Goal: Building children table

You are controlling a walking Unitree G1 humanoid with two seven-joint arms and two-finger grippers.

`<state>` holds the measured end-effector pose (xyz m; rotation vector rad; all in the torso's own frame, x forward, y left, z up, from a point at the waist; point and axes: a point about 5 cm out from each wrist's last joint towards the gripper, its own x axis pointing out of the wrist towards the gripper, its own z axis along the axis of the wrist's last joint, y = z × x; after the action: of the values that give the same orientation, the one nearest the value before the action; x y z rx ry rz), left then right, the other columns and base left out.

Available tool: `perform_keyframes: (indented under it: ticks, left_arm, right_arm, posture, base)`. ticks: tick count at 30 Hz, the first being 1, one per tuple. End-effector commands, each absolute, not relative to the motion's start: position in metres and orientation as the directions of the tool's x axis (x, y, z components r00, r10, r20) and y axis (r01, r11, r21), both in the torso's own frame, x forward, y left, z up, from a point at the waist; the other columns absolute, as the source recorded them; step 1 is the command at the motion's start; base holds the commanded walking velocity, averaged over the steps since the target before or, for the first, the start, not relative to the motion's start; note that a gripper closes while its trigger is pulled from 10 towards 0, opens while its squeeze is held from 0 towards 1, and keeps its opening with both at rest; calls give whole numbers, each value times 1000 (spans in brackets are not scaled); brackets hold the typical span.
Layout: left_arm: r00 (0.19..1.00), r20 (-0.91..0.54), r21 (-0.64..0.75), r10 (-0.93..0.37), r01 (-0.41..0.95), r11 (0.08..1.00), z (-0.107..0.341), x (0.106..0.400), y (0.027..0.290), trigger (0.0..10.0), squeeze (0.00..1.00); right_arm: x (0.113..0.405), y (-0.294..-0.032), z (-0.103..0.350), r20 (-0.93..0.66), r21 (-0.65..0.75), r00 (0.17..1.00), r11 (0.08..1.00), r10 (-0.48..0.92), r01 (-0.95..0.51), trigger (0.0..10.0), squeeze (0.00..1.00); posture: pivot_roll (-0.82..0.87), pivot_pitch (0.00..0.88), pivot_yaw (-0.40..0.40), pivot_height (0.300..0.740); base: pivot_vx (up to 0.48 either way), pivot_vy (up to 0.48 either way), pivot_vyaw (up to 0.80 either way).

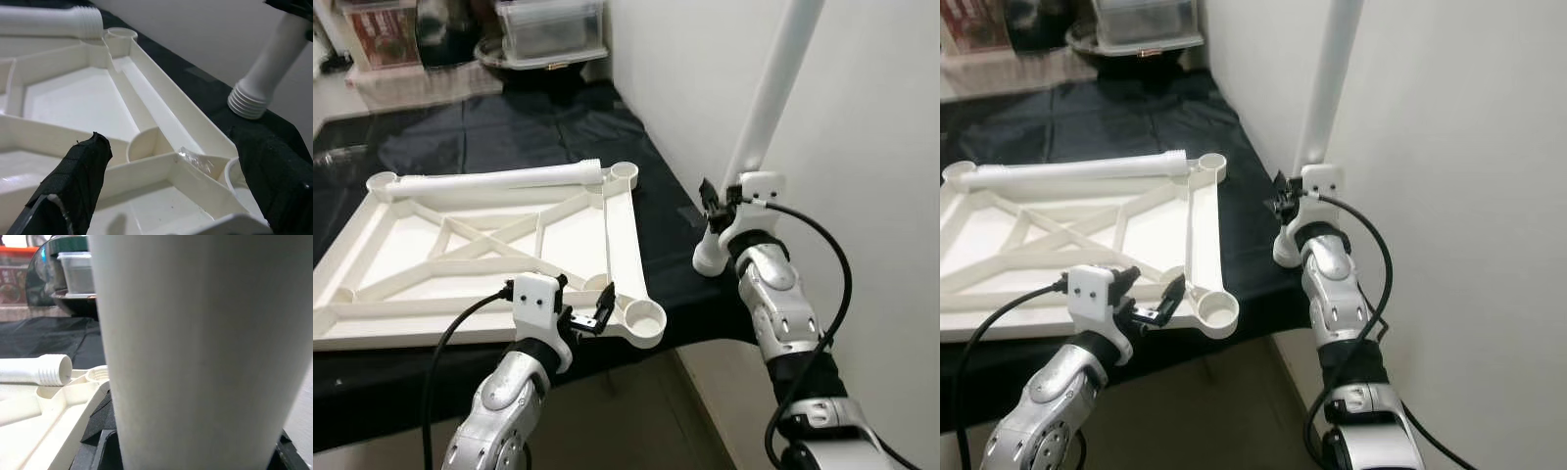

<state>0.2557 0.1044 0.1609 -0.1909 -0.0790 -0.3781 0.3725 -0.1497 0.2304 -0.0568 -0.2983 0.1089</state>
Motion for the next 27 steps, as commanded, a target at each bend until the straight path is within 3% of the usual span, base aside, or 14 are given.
perform_keyframes:
  ticks: [1,10,12,15,17,19,23,27]
  left_arm:
    - [931,95,-164,-353,364,917,159,252,103,10000,0]
    - [929,78,-190,-361,370,909,153,241,93,10000,0]
    - [932,77,-199,-354,362,911,154,235,92,10000,0]
    - [937,75,-199,-342,350,915,153,233,92,10000,0]
    - [941,75,-192,-329,338,922,153,232,93,10000,0]
    - [953,73,-181,-293,302,936,152,231,96,10000,0]
    - [965,70,-175,-254,263,949,151,232,100,10000,0]
    - [972,75,-175,-223,233,957,152,236,104,10000,0]
  right_arm:
    - [374,-144,232,295,-93,946,989,136,-113,10000,0]
    - [388,-100,258,333,-54,913,971,238,-233,10000,0]
    - [389,-77,269,353,12,892,952,283,-307,10000,0]
    - [388,-65,273,356,67,883,934,306,-351,10000,0]
    - [386,-54,275,353,107,867,905,352,-411,10000,0]
    - [377,-28,277,341,197,817,814,466,-547,10000,0]
    - [365,-8,280,346,279,757,710,554,-647,10000,0]
    - [358,-1,281,363,224,723,699,587,-680,10000,0]
  posture:
    - [60,226,-28,740]
    - [58,226,-55,740]
    - [61,212,-71,740]
    - [61,212,-71,740]
    - [66,202,-83,740]
    - [65,195,-87,740]
    - [61,192,-87,740]
    - [55,191,-86,740]
  base:
    - [0,0,0]
    - [0,0,0]
    - [0,0,0]
    - [0,0,0]
    - [0,0,0]
    - [0,0,0]
    - [0,0,0]
    - [0,0,0]
